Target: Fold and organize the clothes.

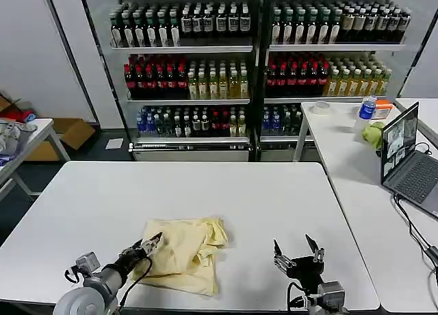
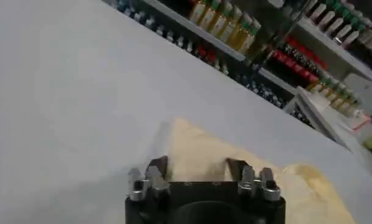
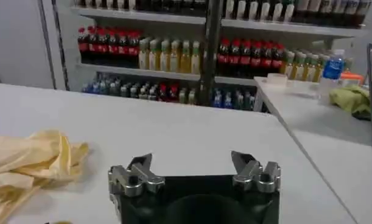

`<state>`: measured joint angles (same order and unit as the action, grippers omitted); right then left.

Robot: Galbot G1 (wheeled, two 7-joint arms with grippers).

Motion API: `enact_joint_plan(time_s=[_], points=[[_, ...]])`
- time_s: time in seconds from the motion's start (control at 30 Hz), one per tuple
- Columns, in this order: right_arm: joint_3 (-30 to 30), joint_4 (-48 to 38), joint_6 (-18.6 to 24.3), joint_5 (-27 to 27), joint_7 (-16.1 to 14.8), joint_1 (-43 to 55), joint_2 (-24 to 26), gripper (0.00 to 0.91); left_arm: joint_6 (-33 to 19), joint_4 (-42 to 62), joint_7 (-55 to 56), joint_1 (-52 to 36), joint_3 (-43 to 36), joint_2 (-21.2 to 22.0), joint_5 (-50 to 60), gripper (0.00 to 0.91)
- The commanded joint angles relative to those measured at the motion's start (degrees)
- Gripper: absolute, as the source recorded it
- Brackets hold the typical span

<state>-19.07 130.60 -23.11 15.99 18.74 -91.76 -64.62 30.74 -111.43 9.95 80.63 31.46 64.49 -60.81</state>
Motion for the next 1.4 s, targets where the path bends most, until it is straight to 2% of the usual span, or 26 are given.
enact_joint_plan(time_s=[0.03,0.53,0.7,0.8,0.9,0.93,1.0,1.03,1.1,1.13,1.23,1.3,1.4], points=[[-0.3,0.2,-0.1,0.1,0.0,-0.3,0.2,0.907,0.5,1.7,-0.2,-0.7,0.0,0.3,-5.9,0.020],[-0.5,0.1,-0.1,0.2,-0.1,0.0,0.5,0.907,2.3,1.9,-0.2,-1.1,4.2,1.2,-15.2,0.020],[-0.6,0.2,-0.1,0.3,-0.1,0.1,0.5,0.907,2.3,1.9,0.2,-1.8,9.4,0.6,-18.8,0.020],[-0.7,0.2,-0.1,0.4,-0.1,0.3,0.7,0.907,2.3,2.4,0.4,-2.5,14.8,-1.8,-20.4,0.020],[-0.7,0.2,0.0,0.7,-0.1,0.7,0.8,0.907,2.3,3.3,-0.2,-3.4,19.2,-5.7,-16.0,0.020],[-0.6,0.1,0.0,0.8,-0.1,1.0,0.9,0.907,2.2,3.8,-1.7,-3.9,21.5,-8.5,-11.3,0.020],[-0.4,0.1,-0.1,1.0,0.0,1.4,1.0,0.907,2.3,4.4,-2.1,-4.9,24.8,-12.1,-9.1,0.020],[0.0,0.1,-0.1,1.1,-0.1,1.8,1.2,0.907,2.3,5.0,-2.9,-5.8,27.1,-15.5,-7.1,0.010],[0.3,0.1,-0.2,1.4,0.0,2.3,1.4,0.907,2.4,5.6,-4.7,-6.6,29.5,-19.4,-5.0,0.020],[0.5,0.0,-0.2,1.5,0.0,2.9,1.5,0.907,2.5,6.2,-6.2,-6.9,31.6,-23.5,-3.2,0.020],[0.8,0.2,-0.4,2.1,0.1,3.7,1.5,0.907,2.5,6.7,-10.5,-6.7,33.8,-30.6,3.7,0.020],[0.7,0.2,-0.4,2.3,0.1,3.8,1.5,0.907,2.5,5.7,-12.2,-5.5,33.6,-33.7,7.0,0.020],[0.8,0.4,-0.3,2.2,0.1,3.8,1.3,0.907,2.5,3.1,-14.4,-4.0,30.8,-35.8,13.6,0.020]])
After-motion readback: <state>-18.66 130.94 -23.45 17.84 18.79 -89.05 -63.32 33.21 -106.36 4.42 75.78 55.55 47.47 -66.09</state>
